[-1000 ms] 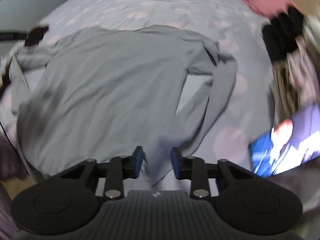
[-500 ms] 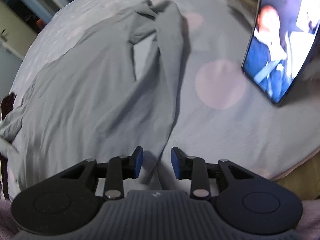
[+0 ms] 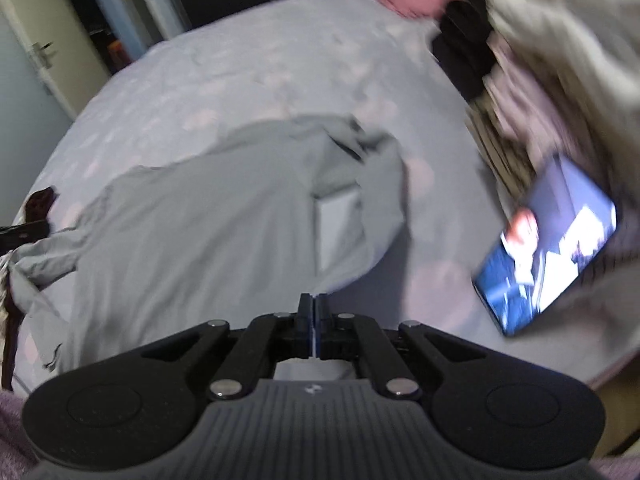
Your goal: Fold clothes
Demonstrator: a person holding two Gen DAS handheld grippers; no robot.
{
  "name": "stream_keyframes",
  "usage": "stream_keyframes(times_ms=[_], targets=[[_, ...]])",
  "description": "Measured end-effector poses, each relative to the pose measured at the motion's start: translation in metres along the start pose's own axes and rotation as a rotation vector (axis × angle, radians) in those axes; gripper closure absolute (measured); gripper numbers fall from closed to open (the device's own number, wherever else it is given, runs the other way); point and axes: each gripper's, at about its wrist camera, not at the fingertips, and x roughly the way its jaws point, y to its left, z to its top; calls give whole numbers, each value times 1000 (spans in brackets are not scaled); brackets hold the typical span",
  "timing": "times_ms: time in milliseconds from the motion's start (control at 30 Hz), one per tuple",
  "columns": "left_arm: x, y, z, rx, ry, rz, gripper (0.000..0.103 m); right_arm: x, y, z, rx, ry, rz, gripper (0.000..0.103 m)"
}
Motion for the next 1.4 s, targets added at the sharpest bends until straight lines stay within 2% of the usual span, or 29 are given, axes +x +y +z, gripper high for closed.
stream_keyframes(times_ms=[133,333,533,600,667,767,833,1000,1100,1133,1233,1400], targets=[[0,-2,-2,14,0,2,97,-14,48,0,-206,-42,-4,102],[-1,2,-5,2,9,4,97,-1,97,-50,-417,95,113,102],[10,2,-12,4,55,-10,97,12,147,-101,-627,234,231,101],[16,0,-13,4,76,-21,97,12,140,-100,-622,247,239,97],[23,-3,-14,16,96,-28,97,12,133,-99,-617,259,246,96],[36,-10,-13,41,127,-41,97,13,123,-98,-609,278,258,85],[46,-17,-9,65,139,-53,97,15,111,-87,-612,270,232,82],[79,-38,10,83,130,-107,96,38,63,-55,-570,253,99,81],[106,-48,25,68,113,-141,81,58,33,-32,-537,243,30,77],[116,-52,30,68,110,-148,79,65,25,-25,-529,241,8,74],[151,-62,43,78,130,-161,79,82,0,-6,-474,230,-16,74],[203,-71,64,97,152,-177,78,105,-14,9,-418,199,-24,74]])
